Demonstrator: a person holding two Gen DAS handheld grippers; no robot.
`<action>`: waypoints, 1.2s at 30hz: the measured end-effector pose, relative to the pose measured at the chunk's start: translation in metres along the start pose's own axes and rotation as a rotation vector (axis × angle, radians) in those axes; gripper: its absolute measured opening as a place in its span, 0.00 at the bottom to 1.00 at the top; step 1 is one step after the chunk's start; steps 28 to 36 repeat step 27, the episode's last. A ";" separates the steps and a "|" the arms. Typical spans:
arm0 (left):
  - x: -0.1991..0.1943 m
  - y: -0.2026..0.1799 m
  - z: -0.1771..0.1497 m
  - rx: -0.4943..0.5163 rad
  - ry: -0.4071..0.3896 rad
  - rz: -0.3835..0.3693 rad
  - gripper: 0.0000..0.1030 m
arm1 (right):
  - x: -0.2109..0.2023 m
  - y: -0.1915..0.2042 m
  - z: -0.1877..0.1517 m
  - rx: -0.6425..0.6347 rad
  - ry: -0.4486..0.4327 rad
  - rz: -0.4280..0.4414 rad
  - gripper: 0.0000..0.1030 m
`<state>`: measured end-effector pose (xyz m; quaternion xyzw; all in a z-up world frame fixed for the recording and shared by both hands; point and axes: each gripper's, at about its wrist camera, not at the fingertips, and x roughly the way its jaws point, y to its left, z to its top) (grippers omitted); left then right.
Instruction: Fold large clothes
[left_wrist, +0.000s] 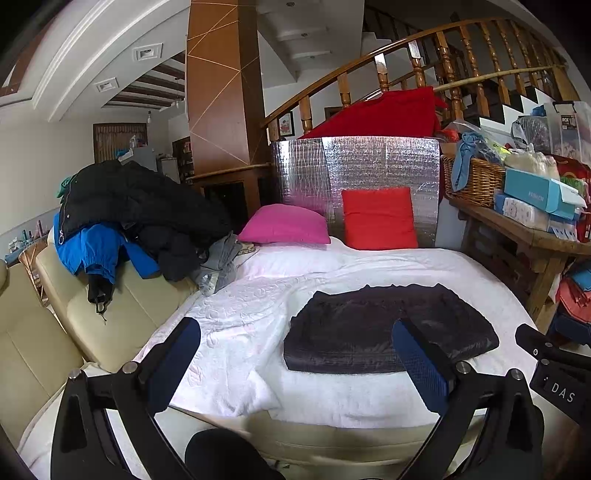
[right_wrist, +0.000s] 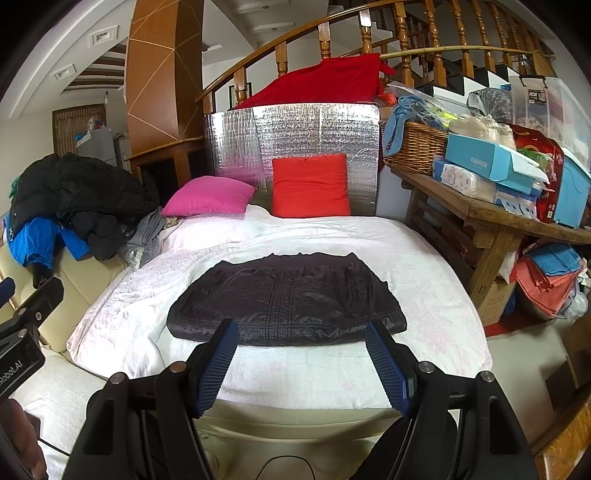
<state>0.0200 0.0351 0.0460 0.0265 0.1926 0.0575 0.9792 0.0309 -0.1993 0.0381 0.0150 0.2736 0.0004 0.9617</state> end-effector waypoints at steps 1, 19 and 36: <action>0.000 0.000 0.000 0.001 0.001 0.000 1.00 | 0.001 -0.001 0.000 0.000 0.000 0.000 0.73; 0.002 0.006 0.003 -0.003 -0.012 -0.009 1.00 | 0.009 -0.005 0.008 -0.022 0.008 0.006 0.73; 0.024 0.005 0.004 -0.017 0.001 -0.018 1.00 | 0.029 -0.011 0.018 -0.021 0.022 0.002 0.73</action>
